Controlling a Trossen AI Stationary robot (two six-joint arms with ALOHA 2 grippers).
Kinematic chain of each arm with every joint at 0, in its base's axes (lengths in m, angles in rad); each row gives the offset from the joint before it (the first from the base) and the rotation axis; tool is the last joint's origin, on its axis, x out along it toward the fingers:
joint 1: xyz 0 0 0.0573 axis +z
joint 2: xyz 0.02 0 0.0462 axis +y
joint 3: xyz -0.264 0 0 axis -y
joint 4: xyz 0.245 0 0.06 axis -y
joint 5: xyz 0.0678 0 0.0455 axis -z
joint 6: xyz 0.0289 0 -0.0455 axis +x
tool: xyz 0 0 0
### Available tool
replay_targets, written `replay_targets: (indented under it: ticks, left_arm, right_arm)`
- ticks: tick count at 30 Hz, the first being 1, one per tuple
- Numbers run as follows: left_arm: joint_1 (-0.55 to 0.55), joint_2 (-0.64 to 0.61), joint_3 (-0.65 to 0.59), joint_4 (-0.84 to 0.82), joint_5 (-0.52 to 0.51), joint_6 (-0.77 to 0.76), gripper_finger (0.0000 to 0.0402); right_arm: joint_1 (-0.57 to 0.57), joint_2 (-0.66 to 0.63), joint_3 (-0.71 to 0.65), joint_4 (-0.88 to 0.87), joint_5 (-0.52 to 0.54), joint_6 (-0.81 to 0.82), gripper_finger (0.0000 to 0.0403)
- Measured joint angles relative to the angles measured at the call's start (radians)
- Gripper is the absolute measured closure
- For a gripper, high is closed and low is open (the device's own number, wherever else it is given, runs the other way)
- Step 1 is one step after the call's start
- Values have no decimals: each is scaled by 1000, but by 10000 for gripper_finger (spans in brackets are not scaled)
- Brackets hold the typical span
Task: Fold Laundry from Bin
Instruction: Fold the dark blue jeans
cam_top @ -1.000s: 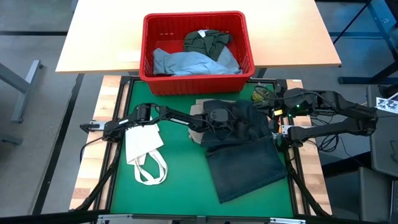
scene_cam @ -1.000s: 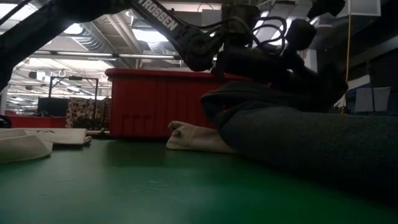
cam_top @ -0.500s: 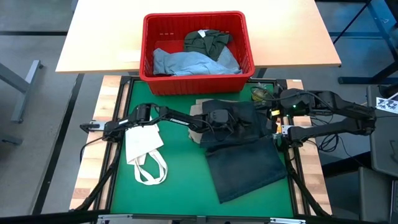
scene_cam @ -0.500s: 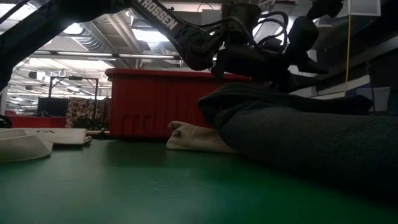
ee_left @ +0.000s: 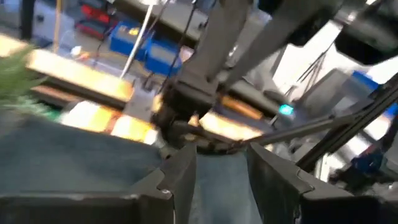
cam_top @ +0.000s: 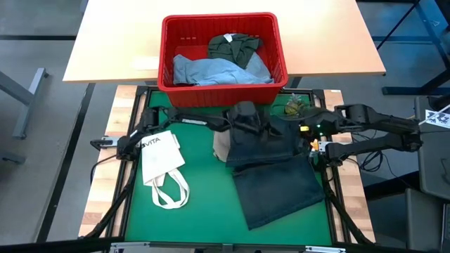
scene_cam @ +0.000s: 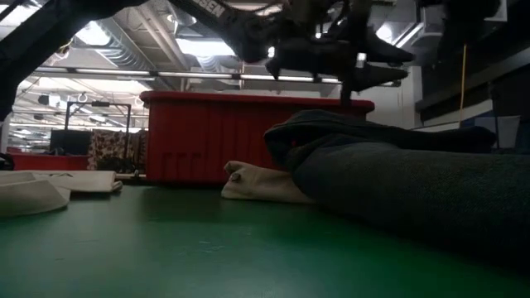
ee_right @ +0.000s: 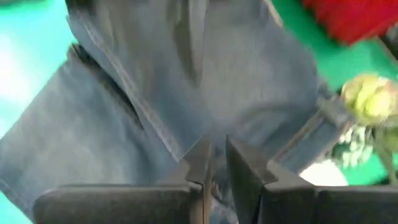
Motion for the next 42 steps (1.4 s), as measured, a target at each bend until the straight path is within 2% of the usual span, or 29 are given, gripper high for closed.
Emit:
replay_targets:
  ticks: [6,13,17,24,29,37,42]
  left_arm:
    - [10,-128,0,-310,-53,181,286]
    - [8,-304,0,-660,-272,358,300]
    - [6,-374,0,-836,-322,394,301]
    - [-10,-407,0,-1040,-341,419,296]
    - [-43,-407,-66,-1009,-339,423,297]
    - [-91,-404,-172,-950,-340,421,301]
    - [-121,-406,-216,-903,-338,417,301]
  right_arm:
    - [0,0,-67,-27,-32,5,354]
    - [0,18,-82,-19,-51,5,349]
    - [0,45,-82,-18,-60,49,315]
    - [0,141,-82,-24,-64,132,220]
    - [-17,233,-82,-22,-58,131,182]
    - [-107,359,-82,-39,-75,127,178]
    - [-144,399,-82,-30,-140,126,178]
